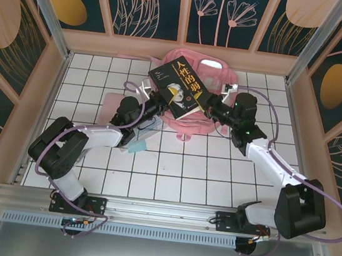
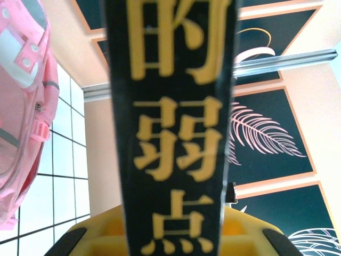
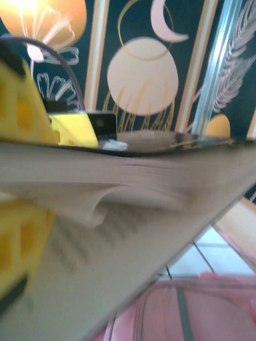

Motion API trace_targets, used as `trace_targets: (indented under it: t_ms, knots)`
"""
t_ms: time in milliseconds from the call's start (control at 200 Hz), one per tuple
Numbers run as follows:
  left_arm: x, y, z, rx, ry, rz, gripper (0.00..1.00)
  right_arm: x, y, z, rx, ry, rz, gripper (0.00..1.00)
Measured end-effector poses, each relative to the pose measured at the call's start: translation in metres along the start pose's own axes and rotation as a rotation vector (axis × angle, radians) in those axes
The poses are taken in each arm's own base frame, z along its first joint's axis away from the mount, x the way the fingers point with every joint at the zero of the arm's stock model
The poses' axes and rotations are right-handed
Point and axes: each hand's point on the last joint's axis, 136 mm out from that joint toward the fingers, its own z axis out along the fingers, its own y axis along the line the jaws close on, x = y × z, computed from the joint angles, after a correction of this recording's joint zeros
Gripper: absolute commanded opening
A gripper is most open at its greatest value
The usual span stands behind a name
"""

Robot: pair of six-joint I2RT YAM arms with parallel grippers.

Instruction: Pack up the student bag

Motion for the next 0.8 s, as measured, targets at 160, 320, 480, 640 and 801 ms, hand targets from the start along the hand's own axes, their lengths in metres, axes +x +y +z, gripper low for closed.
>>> trace_targets:
  t_ms: [160, 320, 480, 640, 801]
  knots:
    - [-0.005, 0.007, 0.003, -0.041, -0.027, 0.013, 0.0, -0.018, 0.0, -0.021, 0.129, -0.098, -0.08, 0.99]
    - [-0.02, 0.011, 0.004, -0.076, -0.104, 0.046, 0.0, -0.02, 0.016, -0.041, 0.118, -0.136, -0.116, 0.99]
    - [-0.036, 0.001, 0.007, -0.061, -0.188, 0.074, 0.0, 0.008, 0.002, -0.026, 0.08, -0.051, -0.05, 0.99]
    - [-0.042, -0.023, 0.014, 0.012, -0.211, 0.08, 0.0, 0.052, 0.002, 0.005, 0.0, 0.063, -0.02, 0.99]
    - [-0.042, -0.027, 0.016, 0.032, -0.207, 0.065, 0.0, 0.064, 0.018, 0.027, -0.101, 0.087, -0.028, 0.98]
